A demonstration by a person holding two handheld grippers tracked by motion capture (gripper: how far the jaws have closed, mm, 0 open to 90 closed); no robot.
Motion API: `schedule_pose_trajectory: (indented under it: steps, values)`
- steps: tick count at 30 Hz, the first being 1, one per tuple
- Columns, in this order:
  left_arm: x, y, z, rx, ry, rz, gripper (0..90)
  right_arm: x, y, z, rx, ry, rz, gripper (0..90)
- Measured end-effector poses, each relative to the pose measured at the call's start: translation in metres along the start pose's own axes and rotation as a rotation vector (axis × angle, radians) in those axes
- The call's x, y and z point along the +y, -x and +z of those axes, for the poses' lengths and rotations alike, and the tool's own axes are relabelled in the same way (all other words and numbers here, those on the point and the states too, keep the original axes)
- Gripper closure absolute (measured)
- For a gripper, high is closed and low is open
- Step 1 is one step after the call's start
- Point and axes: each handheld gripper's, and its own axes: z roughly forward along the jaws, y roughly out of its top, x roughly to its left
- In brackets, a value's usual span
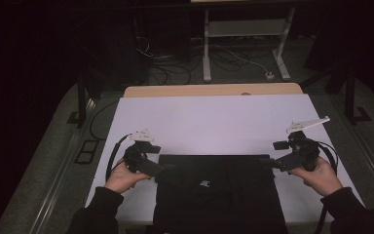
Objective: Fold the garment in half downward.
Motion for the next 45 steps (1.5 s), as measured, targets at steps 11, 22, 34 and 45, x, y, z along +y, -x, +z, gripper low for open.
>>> schedule_pose_trajectory:
  steps: [11,22,34,45]
  values:
    - [0.000,-0.018,0.004,-0.010,-0.007,-0.048,0.0,0.004,0.018,0.004,-0.014,0.011,0.036,0.0]
    - [-0.003,-0.033,0.010,-0.007,-0.029,-0.089,0.0,0.004,0.033,0.012,-0.022,0.002,0.039,0.0]
    - [-0.005,-0.042,0.023,0.015,-0.054,-0.060,0.0,-0.001,0.049,0.021,-0.025,-0.008,0.051,0.0]
    - [-0.011,-0.058,0.028,-0.015,-0.036,-0.106,0.0,-0.011,0.063,0.026,-0.029,-0.023,0.076,0.0]
